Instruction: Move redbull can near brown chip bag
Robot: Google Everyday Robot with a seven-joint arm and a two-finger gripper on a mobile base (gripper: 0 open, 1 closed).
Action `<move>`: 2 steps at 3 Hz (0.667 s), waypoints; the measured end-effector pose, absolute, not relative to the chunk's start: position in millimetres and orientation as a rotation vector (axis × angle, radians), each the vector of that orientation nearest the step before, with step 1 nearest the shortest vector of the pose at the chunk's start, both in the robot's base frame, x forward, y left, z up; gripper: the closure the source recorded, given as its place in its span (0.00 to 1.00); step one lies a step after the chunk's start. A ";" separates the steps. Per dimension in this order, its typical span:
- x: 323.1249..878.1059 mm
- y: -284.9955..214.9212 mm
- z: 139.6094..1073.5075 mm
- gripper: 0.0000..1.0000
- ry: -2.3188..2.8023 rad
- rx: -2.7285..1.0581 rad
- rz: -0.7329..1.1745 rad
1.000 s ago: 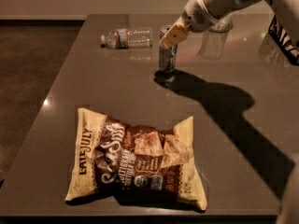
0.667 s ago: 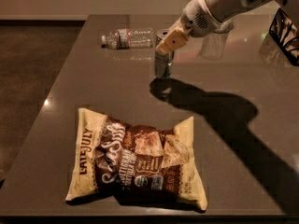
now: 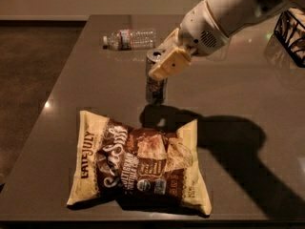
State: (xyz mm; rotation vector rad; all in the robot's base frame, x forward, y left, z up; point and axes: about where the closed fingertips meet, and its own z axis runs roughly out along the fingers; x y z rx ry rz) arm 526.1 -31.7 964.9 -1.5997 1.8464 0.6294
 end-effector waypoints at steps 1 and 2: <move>499.5 -30.3 956.6 1.00 1.826 -1.672 0.633; 476.4 -30.6 948.5 1.00 1.810 -1.730 0.656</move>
Offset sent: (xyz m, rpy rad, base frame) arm -0.0646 -0.0034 -0.0217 -0.0503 0.0283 0.1337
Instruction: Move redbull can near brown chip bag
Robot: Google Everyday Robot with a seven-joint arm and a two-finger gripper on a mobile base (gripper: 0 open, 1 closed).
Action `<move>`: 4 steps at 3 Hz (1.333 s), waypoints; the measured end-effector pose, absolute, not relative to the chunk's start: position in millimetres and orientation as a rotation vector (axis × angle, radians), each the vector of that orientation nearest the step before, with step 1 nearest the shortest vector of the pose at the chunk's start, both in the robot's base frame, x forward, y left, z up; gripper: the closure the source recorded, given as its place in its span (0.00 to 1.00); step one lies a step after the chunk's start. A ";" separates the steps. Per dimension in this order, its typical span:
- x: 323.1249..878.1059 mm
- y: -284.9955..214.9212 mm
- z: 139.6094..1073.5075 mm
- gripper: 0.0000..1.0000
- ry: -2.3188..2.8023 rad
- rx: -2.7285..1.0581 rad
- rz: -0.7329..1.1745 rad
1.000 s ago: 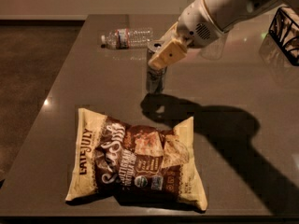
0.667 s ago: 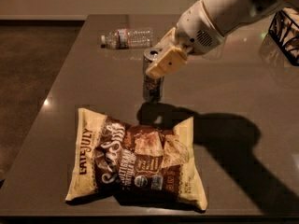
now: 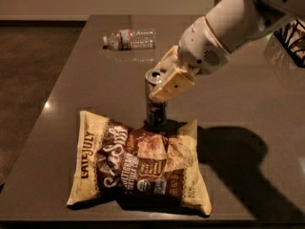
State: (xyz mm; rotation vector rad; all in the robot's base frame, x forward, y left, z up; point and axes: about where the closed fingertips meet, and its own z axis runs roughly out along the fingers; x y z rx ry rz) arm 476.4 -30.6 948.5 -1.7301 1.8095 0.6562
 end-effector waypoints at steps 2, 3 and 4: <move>458.7 -31.9 933.4 0.83 1.781 -1.779 0.693; 455.5 -33.4 927.6 0.51 1.743 -1.817 0.691; 454.9 -31.8 928.6 0.28 1.742 -1.818 0.689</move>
Offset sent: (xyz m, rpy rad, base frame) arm -0.0238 -0.0067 -0.0274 0.0138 0.0190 0.0830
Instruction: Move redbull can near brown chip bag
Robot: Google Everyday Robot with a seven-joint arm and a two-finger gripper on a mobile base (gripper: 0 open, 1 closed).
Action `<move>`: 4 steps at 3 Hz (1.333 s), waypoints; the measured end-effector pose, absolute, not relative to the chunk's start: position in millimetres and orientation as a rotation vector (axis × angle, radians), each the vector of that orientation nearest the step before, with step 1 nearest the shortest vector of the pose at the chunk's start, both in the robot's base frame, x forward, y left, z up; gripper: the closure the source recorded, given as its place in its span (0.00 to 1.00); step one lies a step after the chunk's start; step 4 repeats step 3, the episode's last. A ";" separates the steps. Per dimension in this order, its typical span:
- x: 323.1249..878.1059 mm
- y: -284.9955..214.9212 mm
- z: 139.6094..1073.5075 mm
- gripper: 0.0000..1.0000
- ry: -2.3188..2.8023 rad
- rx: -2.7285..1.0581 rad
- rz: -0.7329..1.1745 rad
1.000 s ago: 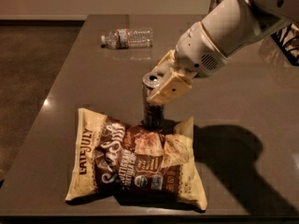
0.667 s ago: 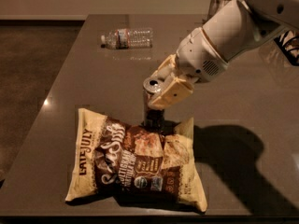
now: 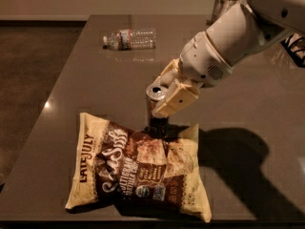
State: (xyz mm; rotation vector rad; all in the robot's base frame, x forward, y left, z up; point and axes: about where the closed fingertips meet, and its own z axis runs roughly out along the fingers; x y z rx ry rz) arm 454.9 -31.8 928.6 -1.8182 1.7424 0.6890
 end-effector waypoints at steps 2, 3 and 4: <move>453.5 -28.9 930.0 0.00 1.737 -1.824 0.685; 453.5 -28.8 930.1 0.00 1.737 -1.824 0.685; 453.5 -28.8 930.1 0.00 1.737 -1.824 0.685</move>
Offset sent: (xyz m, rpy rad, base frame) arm -0.0007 0.0015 0.0008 -0.0008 -0.0023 0.0023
